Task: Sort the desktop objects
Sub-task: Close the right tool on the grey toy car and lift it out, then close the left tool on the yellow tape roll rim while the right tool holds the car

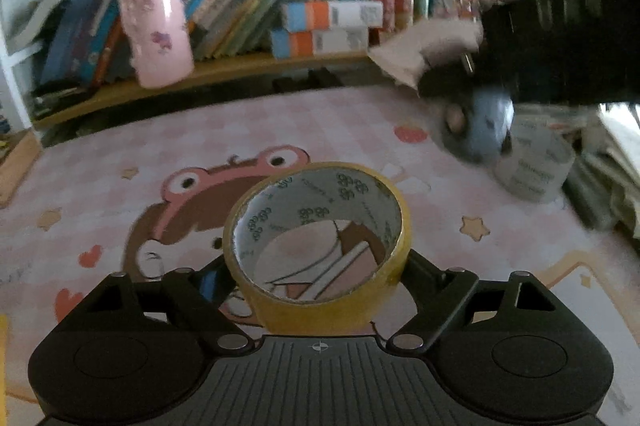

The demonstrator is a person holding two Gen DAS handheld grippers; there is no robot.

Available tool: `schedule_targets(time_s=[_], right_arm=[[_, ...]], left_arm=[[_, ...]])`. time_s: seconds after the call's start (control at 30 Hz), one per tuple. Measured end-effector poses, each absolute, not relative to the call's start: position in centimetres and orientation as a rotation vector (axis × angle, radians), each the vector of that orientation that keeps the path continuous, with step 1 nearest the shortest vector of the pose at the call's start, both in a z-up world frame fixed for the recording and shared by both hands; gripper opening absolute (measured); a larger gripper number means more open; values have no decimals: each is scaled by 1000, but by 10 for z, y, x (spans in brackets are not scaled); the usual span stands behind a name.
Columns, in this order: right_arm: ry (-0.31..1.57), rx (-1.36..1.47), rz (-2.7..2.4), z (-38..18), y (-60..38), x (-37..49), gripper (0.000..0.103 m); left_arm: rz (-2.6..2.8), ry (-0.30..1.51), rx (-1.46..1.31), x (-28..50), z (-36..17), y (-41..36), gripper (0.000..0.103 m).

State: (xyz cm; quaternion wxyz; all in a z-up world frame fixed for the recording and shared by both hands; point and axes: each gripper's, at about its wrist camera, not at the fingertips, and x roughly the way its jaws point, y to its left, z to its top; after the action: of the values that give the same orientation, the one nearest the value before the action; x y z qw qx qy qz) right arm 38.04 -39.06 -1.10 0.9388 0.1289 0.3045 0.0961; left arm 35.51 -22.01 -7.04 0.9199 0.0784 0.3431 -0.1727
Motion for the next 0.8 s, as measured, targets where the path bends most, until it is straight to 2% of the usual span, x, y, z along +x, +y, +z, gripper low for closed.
schedule_targets(time_s=[0.8], right_arm=[[638, 132, 305, -4, -350, 283, 40]], left_arm=[[-253, 558, 4, 246, 9, -140, 88]])
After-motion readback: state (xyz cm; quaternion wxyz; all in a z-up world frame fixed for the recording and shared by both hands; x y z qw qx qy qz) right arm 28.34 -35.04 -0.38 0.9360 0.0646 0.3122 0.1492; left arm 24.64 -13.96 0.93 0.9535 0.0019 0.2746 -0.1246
